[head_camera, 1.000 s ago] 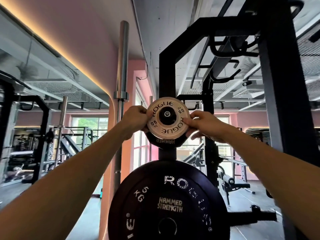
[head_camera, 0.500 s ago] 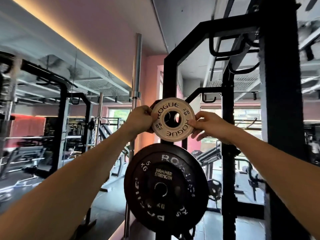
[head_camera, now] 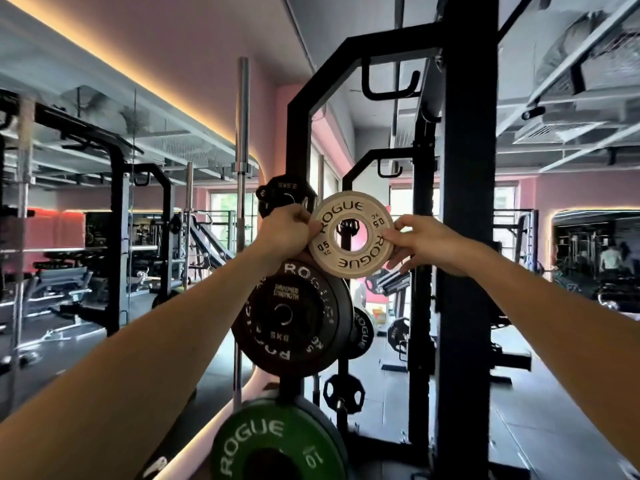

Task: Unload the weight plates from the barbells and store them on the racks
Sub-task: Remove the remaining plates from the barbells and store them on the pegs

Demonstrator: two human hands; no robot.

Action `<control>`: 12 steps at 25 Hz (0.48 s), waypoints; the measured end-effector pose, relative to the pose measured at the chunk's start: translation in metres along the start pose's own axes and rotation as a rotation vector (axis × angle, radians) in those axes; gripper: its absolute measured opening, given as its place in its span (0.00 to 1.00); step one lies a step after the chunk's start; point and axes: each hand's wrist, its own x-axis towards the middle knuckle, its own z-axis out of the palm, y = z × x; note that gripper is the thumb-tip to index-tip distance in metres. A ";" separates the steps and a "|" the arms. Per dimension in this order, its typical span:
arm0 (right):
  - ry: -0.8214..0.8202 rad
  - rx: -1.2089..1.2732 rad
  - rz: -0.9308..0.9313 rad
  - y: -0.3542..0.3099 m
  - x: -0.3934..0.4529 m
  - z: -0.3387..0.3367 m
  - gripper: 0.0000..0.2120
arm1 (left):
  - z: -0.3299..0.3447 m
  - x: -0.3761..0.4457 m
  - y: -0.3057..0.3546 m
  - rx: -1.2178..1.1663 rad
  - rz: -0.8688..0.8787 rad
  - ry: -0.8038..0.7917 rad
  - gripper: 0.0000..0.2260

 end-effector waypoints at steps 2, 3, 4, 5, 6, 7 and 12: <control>-0.012 0.003 0.016 -0.001 -0.040 -0.013 0.13 | 0.012 -0.036 0.017 -0.025 -0.008 -0.004 0.03; -0.020 0.012 0.030 -0.002 -0.058 -0.019 0.14 | 0.017 -0.051 0.026 -0.020 -0.015 -0.015 0.04; -0.029 0.015 0.050 -0.003 -0.078 -0.027 0.14 | 0.022 -0.066 0.037 -0.010 -0.027 -0.028 0.05; -0.031 0.018 0.065 -0.003 -0.097 -0.035 0.14 | 0.028 -0.079 0.050 0.001 -0.038 -0.047 0.05; -0.021 0.027 0.074 -0.003 -0.115 -0.044 0.14 | 0.036 -0.091 0.063 0.005 -0.042 -0.072 0.05; -0.002 0.041 0.080 -0.003 -0.131 -0.054 0.13 | 0.045 -0.101 0.076 0.001 -0.042 -0.101 0.04; 0.058 0.031 0.113 -0.001 -0.192 -0.114 0.10 | 0.096 -0.138 0.131 -0.011 -0.039 -0.183 0.05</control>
